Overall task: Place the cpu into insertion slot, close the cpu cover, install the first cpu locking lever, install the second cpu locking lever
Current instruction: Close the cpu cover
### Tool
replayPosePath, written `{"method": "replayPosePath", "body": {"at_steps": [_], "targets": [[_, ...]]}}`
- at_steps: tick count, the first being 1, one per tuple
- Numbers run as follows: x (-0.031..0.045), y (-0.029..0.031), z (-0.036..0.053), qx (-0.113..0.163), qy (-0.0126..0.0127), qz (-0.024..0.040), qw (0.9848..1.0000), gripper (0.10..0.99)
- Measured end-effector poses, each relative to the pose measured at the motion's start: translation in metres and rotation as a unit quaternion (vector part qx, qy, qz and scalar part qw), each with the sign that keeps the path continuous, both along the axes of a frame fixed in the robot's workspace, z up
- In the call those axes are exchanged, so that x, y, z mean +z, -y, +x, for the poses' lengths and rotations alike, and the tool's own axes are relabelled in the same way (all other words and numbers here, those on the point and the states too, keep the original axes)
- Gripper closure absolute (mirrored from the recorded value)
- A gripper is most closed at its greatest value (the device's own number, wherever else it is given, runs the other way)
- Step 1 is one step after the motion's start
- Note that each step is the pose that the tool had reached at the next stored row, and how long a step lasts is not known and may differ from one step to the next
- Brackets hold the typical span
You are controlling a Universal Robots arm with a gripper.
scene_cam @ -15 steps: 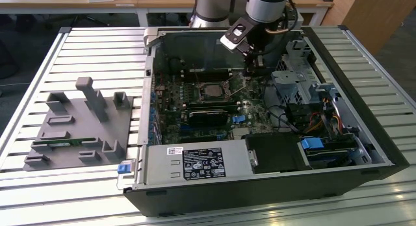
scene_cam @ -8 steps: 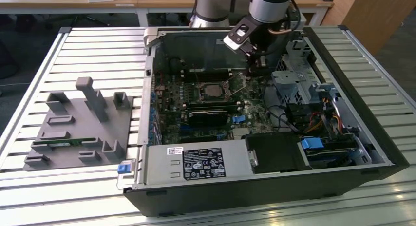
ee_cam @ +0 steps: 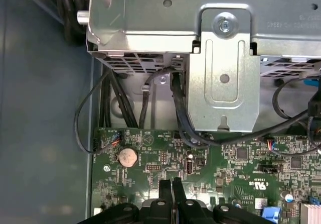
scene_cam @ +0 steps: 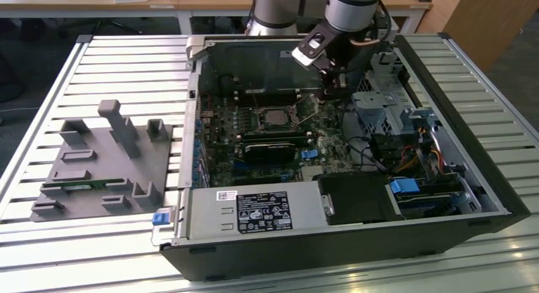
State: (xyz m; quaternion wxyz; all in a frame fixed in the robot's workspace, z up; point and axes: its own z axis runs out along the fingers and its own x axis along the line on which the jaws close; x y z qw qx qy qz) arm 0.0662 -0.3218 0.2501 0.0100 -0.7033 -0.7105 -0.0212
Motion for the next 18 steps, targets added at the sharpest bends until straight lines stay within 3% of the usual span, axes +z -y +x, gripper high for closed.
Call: {"method": "replayPosePath", "body": {"at_steps": [7,11,18], "targets": [[-0.0046,-0.0005,0.0035,-0.001,-0.0019,0.0000,1.0000,0.933],[-0.0077,-0.0005,0.0033,-0.001,-0.0062,0.0000,1.0000,0.933],[-0.0086,-0.0005,-0.0025,-0.001,-0.0065,0.0000,1.0000,0.933]]}}
